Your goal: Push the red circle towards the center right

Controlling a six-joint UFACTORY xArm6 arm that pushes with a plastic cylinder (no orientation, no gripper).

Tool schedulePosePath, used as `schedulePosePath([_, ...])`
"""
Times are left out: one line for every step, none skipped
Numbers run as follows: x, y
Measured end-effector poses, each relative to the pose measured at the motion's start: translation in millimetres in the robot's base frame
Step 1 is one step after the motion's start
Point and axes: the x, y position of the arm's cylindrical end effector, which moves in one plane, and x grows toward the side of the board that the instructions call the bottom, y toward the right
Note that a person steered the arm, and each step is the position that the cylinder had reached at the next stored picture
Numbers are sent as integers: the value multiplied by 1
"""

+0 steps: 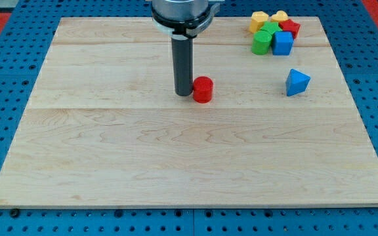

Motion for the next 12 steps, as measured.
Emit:
schedulePosePath([0, 46])
schedulePosePath([1, 86])
schedulePosePath([-4, 80])
schedulePosePath([-29, 76])
schedulePosePath([-27, 85])
schedulePosePath([2, 88])
schedulePosePath([10, 100])
schedulePosePath([-3, 95])
schedulePosePath([-15, 103])
schedulePosePath([-2, 117])
schedulePosePath([5, 121])
schedulePosePath([8, 121])
